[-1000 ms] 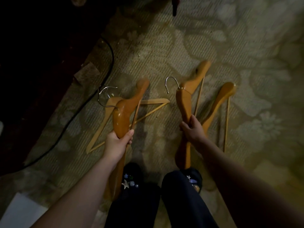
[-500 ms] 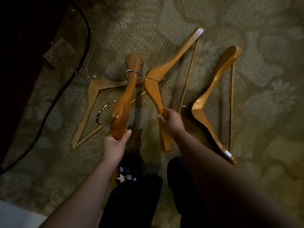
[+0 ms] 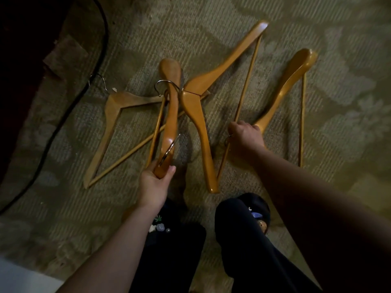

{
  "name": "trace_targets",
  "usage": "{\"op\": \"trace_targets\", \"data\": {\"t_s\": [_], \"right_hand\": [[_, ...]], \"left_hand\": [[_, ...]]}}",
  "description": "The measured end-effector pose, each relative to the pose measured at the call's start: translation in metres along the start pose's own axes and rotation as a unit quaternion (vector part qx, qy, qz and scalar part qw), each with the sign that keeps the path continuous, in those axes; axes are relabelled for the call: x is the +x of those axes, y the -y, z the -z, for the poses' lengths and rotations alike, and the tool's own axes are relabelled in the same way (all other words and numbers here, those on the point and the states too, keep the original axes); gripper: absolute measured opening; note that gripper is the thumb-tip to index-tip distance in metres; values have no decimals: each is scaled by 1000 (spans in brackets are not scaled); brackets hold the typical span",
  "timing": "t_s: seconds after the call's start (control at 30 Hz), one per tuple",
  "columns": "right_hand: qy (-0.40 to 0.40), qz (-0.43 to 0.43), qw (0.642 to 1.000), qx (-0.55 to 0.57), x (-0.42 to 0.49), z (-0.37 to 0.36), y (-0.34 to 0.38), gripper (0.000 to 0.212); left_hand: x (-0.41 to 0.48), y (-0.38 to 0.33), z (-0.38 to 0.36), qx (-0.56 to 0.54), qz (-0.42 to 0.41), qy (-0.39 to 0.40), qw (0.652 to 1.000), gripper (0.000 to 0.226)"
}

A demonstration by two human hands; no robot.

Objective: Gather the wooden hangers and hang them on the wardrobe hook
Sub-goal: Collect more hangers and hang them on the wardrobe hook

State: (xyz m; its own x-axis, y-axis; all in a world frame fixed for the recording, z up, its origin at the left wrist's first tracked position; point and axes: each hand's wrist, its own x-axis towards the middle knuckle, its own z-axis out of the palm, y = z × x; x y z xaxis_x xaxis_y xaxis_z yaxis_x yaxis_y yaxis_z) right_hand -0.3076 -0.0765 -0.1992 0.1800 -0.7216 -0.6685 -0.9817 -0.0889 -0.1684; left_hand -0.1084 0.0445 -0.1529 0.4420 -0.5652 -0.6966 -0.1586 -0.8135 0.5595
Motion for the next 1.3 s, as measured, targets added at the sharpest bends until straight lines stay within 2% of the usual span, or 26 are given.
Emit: {"op": "trace_targets", "data": {"t_s": [0.1, 0.23, 0.33, 0.43, 0.57, 0.73, 0.83, 0.9, 0.97, 1.03, 1.1, 1.17, 1.3], "right_hand": [[10, 29, 999, 22, 4, 8, -4, 22], [-46, 52, 994, 85, 9, 20, -4, 20], [-97, 64, 986, 118, 12, 31, -3, 22], [-110, 67, 984, 123, 18, 44, -3, 23], [-94, 50, 991, 84, 20, 49, -5, 26], [11, -32, 999, 1, 9, 26, -17, 34], [3, -57, 998, 6, 2, 11, -10, 32], [-37, -29, 998, 42, 0, 6, 4, 31], [-67, 5, 986, 151, -1, 3, 25, 32], [-37, 1, 941, 335, -2, 1, 52, 34], [14, -42, 884, 465, -3, 0, 74, 44], [43, -78, 870, 485, -2, -1, 85, 54], [12, -92, 891, 445, -6, 9, 98, 37]], "left_hand": [[1, -4, 6, -9, 9, -5, 1000, 9], [5, -9, 12, -21, 33, -3, 999, 13], [5, -14, 11, -15, 37, 1, 999, 8], [2, -19, 7, -9, 37, -5, 999, 14], [0, -23, 7, -4, 39, -10, 999, 19], [1, -25, 14, -19, 40, -17, 999, 19], [6, -20, 19, -38, 37, -26, 998, 17], [8, -16, 23, -39, 47, -16, 998, 14], [11, -13, 25, -42, 51, -16, 998, 8], [14, -11, 26, -49, 52, -19, 997, 6], [13, -12, 29, -53, 50, -13, 997, 9], [12, -15, 36, -59, 38, -4, 998, 13], [7, -25, 59, -62, 43, 18, 997, 8]]}}
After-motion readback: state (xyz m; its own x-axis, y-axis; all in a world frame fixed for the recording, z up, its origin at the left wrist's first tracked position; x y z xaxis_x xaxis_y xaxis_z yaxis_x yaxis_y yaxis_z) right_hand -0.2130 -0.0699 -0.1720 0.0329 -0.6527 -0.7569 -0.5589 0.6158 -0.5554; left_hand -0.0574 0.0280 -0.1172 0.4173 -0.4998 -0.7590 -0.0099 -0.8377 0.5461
